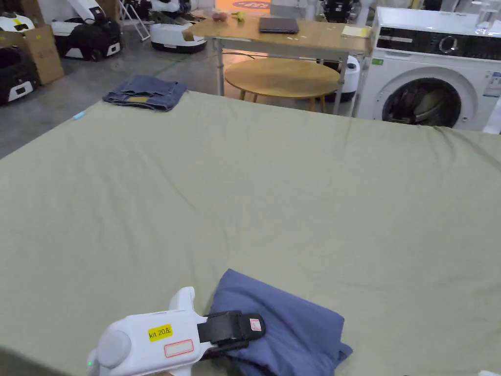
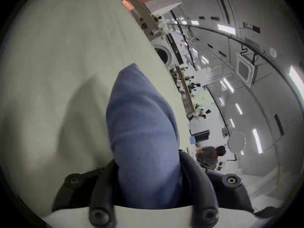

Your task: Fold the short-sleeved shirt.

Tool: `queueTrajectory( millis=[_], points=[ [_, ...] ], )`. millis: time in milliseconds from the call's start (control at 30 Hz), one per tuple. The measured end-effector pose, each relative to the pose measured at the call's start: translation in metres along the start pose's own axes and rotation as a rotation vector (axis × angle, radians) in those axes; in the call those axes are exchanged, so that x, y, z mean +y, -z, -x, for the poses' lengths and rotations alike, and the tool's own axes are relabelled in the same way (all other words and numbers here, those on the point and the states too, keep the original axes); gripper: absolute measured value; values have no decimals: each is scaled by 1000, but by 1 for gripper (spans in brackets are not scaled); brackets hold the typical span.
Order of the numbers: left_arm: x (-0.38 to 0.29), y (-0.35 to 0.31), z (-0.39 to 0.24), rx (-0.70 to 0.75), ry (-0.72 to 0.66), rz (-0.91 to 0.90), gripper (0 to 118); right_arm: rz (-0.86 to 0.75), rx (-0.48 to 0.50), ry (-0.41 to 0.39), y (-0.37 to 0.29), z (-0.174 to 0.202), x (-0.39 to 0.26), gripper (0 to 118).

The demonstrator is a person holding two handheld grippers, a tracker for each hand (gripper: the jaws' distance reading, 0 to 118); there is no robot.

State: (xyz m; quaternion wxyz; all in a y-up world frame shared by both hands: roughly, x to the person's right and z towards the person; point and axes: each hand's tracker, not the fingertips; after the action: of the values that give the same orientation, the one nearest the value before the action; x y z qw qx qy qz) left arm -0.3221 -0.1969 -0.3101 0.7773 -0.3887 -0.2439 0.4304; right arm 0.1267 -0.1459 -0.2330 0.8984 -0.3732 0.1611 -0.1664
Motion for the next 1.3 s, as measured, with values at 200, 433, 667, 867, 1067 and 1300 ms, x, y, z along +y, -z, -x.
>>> queueTrajectory(
  millis=[200, 433, 667, 867, 1067, 1300],
  points=[
    [113, -107, 59, 228, 96, -61, 28, 10, -14, -32, 9, 16, -5, 0],
    [182, -167, 109, 338, 65, -90, 28, 55, -23, -31, 25, 29, -14, 0],
    [172, -208, 115, 317, 18, -227, 115, 56, -8, -43, 32, 39, -5, 0],
    [154, -264, 118, 482, -23, -276, 112, 37, 25, -58, 27, 45, -6, 0],
    [125, -272, 79, 612, 78, -422, 8, 7, 51, -63, 4, 45, -11, 0],
    [99, -182, -54, 557, 438, -455, 6, -129, 12, -107, -35, 45, 27, 0]
  ],
)
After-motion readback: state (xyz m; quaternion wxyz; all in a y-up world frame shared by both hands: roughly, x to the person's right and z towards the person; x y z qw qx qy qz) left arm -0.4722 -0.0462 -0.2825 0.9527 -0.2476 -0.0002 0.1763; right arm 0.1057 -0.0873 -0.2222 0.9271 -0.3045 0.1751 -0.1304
